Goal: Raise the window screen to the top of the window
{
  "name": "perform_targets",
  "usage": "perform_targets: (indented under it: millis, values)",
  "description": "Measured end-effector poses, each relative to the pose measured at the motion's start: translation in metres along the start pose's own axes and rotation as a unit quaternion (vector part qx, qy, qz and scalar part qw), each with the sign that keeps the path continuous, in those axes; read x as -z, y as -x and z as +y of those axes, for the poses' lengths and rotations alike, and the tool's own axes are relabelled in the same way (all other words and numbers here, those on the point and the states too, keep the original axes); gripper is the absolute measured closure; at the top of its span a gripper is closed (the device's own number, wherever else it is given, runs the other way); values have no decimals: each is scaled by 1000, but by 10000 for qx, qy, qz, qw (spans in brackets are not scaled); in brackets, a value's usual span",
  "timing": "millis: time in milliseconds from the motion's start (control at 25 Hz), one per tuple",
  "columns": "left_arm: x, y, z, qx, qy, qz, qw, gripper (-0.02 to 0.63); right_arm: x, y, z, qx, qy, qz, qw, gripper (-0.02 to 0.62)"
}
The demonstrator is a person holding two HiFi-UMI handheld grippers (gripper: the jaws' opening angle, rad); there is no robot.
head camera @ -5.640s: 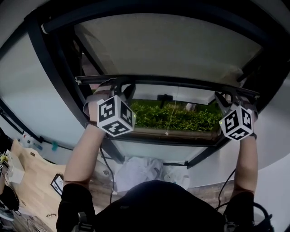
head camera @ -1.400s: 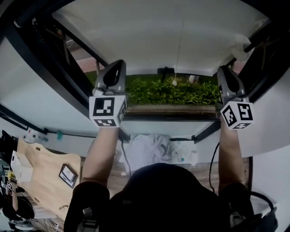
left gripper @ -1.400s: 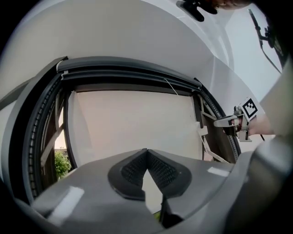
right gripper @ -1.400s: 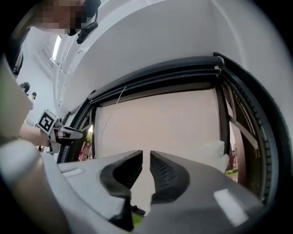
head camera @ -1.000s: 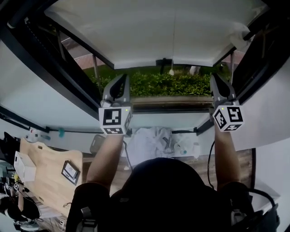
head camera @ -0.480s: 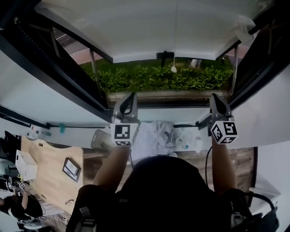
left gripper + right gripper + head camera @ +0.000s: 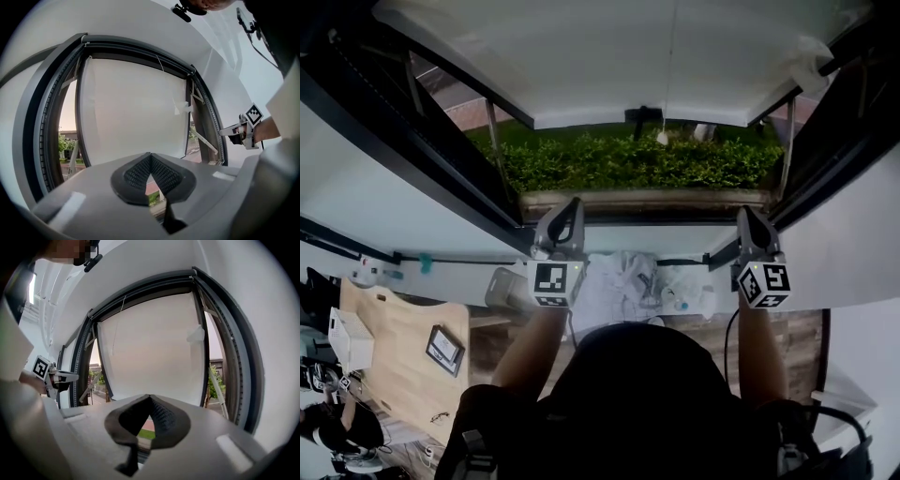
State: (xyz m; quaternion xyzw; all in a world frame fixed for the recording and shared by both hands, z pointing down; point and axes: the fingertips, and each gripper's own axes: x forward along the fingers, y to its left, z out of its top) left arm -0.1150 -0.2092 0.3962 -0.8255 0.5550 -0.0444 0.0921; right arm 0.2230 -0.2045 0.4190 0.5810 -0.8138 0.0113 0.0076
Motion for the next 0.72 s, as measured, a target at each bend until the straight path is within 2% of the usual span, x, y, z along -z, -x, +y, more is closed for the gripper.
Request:
perform_targets:
  millis: [240, 720]
  values:
    - [-5, 1, 5, 11, -147, 5, 9999, 600, -6, -3, 0, -13, -145, -90, 9999, 595]
    - [9, 0, 1, 15, -33, 156, 9999, 600, 2, -8, -3, -27, -94, 6, 10000, 595]
